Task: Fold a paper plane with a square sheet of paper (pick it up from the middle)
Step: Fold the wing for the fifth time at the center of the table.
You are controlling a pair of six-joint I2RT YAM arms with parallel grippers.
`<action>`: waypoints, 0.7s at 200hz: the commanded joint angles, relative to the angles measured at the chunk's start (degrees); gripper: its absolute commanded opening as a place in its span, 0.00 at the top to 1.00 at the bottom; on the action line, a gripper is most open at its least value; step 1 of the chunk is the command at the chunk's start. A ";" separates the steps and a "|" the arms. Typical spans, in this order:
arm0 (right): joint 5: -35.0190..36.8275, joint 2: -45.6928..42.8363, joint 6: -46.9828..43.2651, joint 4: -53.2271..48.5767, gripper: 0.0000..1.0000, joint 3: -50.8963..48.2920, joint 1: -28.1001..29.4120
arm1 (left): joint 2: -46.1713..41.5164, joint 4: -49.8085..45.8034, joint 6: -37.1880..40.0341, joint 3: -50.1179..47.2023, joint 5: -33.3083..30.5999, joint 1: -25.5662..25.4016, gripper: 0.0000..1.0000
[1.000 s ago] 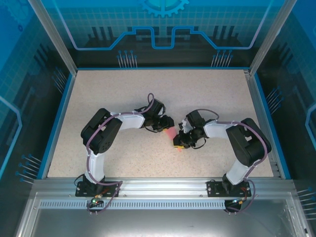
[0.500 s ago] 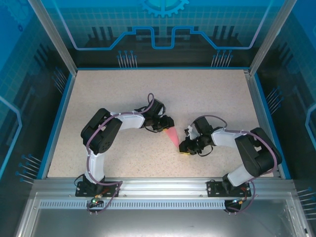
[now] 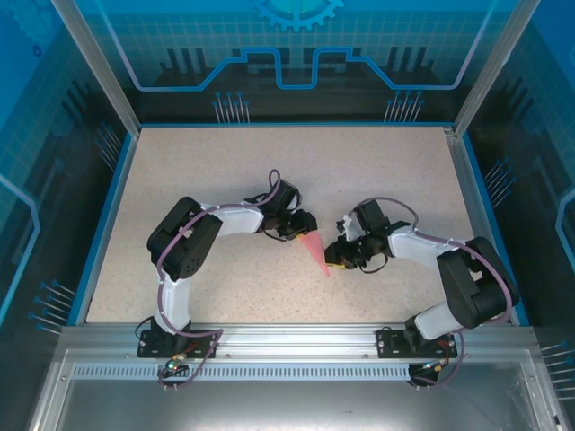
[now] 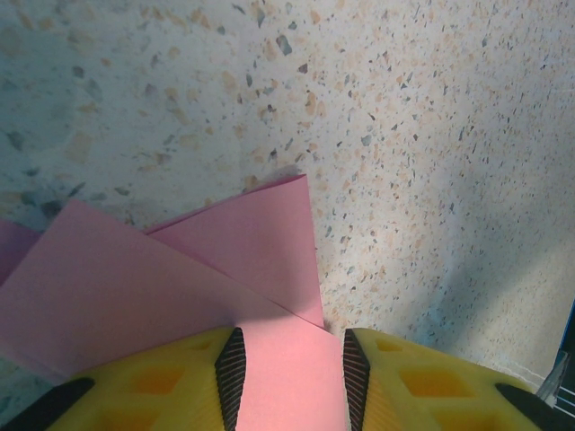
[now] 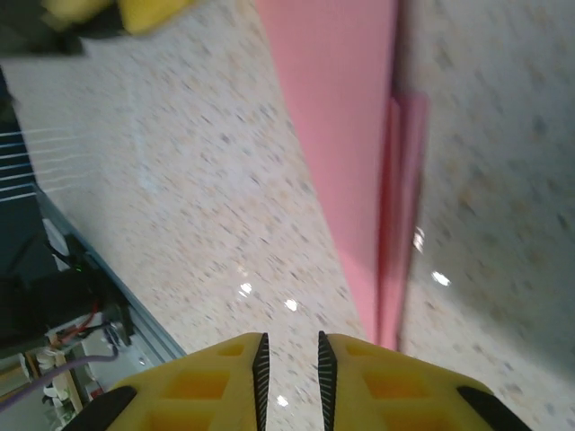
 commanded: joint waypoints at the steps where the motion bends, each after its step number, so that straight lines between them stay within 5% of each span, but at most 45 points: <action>1: -3.10 3.21 1.40 1.82 0.76 3.45 -0.25 | 2.37 -5.72 1.16 -0.74 -2.83 0.93 0.62; 59: -3.14 11.39 2.50 3.80 0.74 7.48 2.00 | 2.28 -4.85 0.30 -0.70 -2.16 0.96 0.61; 140: 2.73 15.82 1.27 2.71 0.86 2.85 1.15 | -1.26 -4.72 0.18 0.92 1.07 0.95 0.58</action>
